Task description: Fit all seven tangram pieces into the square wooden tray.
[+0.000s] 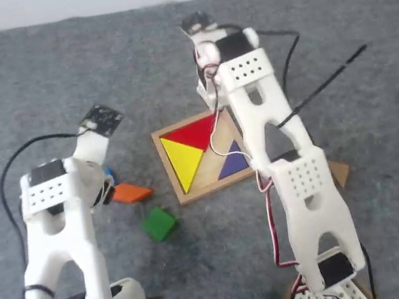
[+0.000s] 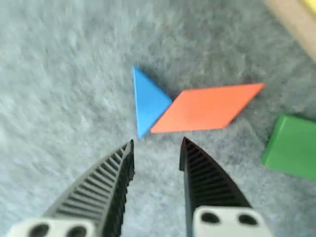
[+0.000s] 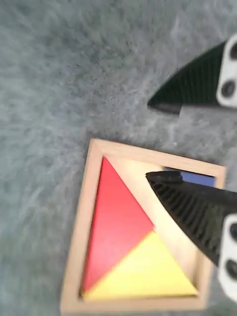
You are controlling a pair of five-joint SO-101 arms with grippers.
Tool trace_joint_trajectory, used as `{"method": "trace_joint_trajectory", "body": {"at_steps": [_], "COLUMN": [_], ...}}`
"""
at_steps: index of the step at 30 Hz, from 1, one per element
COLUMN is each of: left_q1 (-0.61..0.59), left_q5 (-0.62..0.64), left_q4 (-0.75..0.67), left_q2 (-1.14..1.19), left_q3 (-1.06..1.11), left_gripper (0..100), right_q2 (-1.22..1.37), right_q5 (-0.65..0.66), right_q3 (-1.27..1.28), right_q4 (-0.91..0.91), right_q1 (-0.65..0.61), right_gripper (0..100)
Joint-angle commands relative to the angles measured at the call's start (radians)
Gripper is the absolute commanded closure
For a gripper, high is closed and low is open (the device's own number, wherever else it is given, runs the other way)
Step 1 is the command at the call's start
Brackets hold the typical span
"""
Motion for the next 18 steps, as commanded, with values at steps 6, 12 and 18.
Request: {"method": "trace_joint_trajectory", "body": {"at_steps": [6,12,18], "left_q1": [0.118,0.152,0.103], "left_q5": [-0.330,-0.522,-0.761], "left_q4": [-0.092,-0.092,0.034], "left_q2": [0.190,0.258,0.222], "left_q3": [-0.068,-0.062,-0.119], "left_gripper": [85,85,85], "right_q2": [-0.558,-0.874,-0.954], "right_q5": [0.230,0.356,0.353], "right_q3": [0.486,0.893,1.327], "right_q4": [0.033,-0.188,-0.453], "right_q1": [0.074,0.371,0.420], "right_gripper": [97.4,96.9,93.9]}}
